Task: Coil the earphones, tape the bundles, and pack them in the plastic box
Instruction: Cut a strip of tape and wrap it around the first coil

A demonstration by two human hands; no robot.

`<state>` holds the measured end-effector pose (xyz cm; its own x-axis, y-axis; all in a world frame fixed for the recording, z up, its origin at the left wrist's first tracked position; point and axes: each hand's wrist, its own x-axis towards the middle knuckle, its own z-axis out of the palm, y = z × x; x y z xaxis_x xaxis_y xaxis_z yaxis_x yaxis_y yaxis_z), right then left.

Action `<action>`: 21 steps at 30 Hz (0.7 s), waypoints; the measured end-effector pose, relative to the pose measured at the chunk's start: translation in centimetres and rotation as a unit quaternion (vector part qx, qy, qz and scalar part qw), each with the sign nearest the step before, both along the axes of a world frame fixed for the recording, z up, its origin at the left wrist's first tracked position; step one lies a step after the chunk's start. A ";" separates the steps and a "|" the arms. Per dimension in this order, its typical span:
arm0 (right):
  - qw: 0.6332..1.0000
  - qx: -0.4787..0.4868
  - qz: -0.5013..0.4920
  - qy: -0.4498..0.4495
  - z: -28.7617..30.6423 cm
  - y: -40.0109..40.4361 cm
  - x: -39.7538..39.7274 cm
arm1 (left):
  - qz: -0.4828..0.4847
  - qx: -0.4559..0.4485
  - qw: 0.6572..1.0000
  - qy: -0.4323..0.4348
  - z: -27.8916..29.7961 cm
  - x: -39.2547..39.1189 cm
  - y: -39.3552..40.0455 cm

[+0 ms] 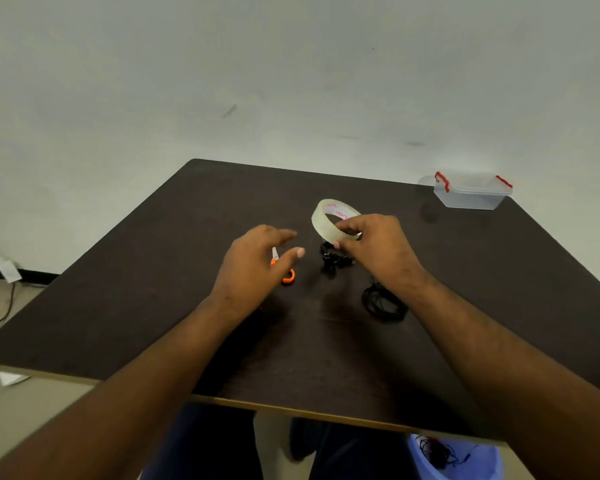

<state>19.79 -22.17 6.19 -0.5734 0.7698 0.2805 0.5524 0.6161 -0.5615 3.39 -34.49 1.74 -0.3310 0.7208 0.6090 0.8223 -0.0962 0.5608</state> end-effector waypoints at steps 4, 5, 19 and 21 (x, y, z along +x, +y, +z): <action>0.999 -0.043 0.003 0.027 0.4 -0.9 -0.6 | -0.046 0.033 0.997 -0.043 0.2 1.0 1.9; 0.998 -0.052 0.003 0.029 0.7 -1.2 -0.5 | -0.051 0.032 0.997 -0.053 0.2 1.0 2.3; 0.996 -0.085 0.005 0.018 1.5 -1.5 0.8 | -0.045 0.140 0.986 0.083 -0.6 1.1 4.0; 0.996 -0.084 0.004 0.008 1.4 -1.5 0.7 | -0.043 0.142 0.986 0.071 -0.6 1.1 4.1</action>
<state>20.50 -23.63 7.54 -0.5759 0.8024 0.1568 0.5381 0.5164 -0.6662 4.50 -30.41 1.13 -0.1725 0.5358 0.8265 0.8729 -0.3056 0.3803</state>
